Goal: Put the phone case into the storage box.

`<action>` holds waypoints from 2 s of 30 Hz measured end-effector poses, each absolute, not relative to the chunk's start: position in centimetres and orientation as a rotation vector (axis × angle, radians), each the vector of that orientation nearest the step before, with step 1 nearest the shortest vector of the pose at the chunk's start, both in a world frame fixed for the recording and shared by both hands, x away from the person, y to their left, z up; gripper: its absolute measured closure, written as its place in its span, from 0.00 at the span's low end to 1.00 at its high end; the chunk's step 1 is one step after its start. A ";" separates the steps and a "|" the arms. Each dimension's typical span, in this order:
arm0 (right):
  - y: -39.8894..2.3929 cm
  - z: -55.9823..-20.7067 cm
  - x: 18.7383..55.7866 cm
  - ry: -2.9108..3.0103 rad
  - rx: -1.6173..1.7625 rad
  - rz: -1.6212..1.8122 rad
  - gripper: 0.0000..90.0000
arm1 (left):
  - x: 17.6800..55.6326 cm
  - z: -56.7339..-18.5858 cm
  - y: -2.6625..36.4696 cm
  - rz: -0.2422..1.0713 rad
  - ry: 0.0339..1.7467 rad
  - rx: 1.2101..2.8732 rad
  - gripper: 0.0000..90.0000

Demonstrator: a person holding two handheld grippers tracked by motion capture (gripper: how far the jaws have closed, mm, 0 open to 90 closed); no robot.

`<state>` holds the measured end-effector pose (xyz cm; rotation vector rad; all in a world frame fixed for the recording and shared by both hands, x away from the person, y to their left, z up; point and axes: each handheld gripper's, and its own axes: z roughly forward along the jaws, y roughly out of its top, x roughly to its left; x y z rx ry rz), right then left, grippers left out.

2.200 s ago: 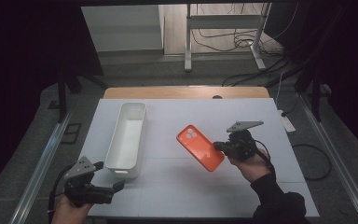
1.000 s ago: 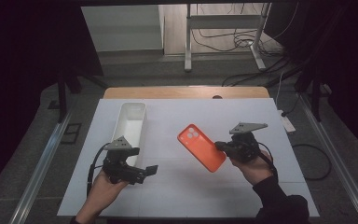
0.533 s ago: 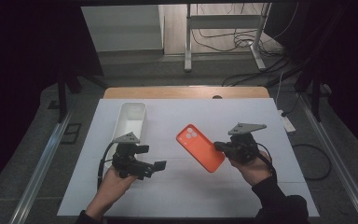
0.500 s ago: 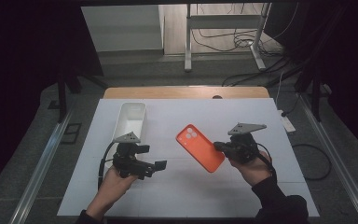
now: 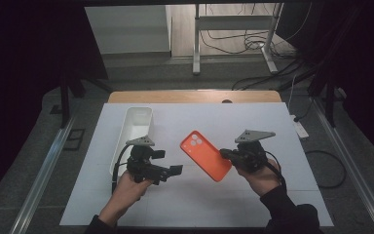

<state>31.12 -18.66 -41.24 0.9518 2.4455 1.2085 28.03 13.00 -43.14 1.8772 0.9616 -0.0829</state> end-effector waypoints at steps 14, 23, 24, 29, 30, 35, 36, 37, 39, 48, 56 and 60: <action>-17.0 -41.4 30.0 2.460 0.910 1.220 0.99 | 28.5 -43.4 11.9 -0.139 0.937 1.855 0.02; -16.1 -41.3 29.2 2.463 0.875 1.248 0.99 | 28.8 -43.7 11.0 -0.168 0.926 1.867 0.11; -16.1 -41.3 29.2 2.463 0.875 1.248 0.99 | 28.8 -43.7 11.0 -0.168 0.926 1.867 0.13; -15.7 -41.2 28.9 2.458 0.858 1.268 0.99 | 29.0 -43.8 10.6 -0.193 0.930 1.858 0.19; -15.6 -41.1 28.8 2.456 0.857 1.268 0.99 | 29.0 -43.9 10.6 -0.196 0.934 1.854 0.20; -15.5 -41.1 28.6 2.453 0.846 1.275 0.99 | 29.1 -44.1 10.5 -0.232 0.944 1.838 0.26; -15.4 -41.1 28.6 2.453 0.843 1.274 0.99 | 29.1 -44.1 10.5 -0.242 0.942 1.833 0.28; -15.4 -41.1 28.5 2.452 0.839 1.276 0.99 | 29.1 -44.1 10.5 -0.250 0.945 1.829 0.32; -15.3 -41.1 28.4 2.451 0.832 1.280 0.99 | 29.1 -44.1 10.6 -0.259 0.937 1.819 0.38; -15.2 -41.1 28.2 2.445 0.818 1.300 0.99 | 29.0 -44.1 10.6 -0.300 0.923 1.797 0.58; -14.8 -41.1 28.0 2.446 0.785 1.288 0.99 | 29.1 -44.5 10.9 -0.339 0.946 1.751 0.73; -14.7 -41.2 27.9 2.448 0.782 1.276 0.98 | 29.2 -44.9 11.0 -0.405 0.953 1.720 0.87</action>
